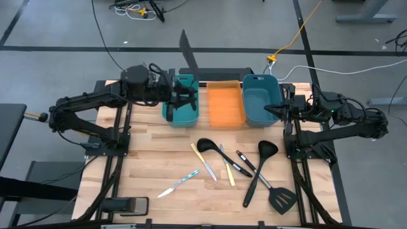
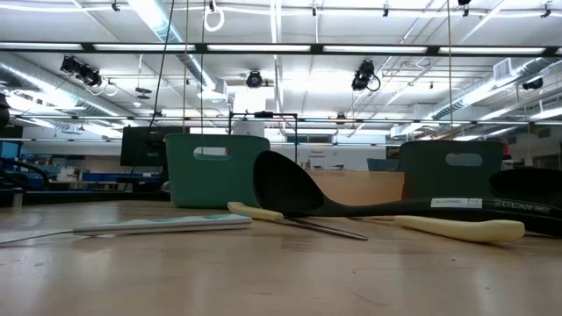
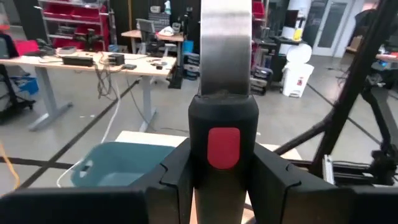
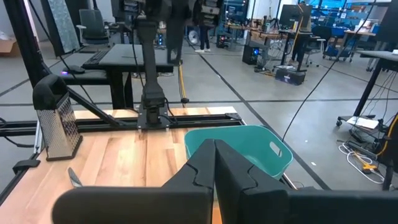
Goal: Pick & Place Kitchen Items
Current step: Put the left black spatula into the blue bin
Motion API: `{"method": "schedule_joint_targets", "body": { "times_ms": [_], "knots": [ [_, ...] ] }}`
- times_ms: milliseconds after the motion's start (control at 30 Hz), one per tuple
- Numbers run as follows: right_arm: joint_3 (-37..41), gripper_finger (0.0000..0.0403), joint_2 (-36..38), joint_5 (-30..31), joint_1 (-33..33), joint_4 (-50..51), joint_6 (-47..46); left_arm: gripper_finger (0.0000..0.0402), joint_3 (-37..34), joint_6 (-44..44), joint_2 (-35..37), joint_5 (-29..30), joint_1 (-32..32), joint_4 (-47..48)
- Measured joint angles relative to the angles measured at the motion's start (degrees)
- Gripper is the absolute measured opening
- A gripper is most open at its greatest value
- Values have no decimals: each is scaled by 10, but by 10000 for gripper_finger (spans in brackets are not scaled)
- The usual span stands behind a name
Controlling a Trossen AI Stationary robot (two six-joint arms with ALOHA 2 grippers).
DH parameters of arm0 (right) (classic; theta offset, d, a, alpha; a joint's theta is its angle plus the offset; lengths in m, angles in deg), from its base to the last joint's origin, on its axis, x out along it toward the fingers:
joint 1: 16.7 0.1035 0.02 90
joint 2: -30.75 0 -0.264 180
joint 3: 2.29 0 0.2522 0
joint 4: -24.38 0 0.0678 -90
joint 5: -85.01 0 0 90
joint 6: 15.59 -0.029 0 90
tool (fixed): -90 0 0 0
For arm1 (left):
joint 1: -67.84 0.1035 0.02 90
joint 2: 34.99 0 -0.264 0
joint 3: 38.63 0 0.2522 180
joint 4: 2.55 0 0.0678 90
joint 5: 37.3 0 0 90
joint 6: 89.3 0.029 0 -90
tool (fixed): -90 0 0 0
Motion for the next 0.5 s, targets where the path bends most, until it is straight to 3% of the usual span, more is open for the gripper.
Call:
{"method": "schedule_joint_targets", "body": {
  "times_ms": [500],
  "knots": [
    [0, 7, -2, 0, 0, -7, -2, 119, 10, -5, -9, -8, 5, 12]
  ]
}}
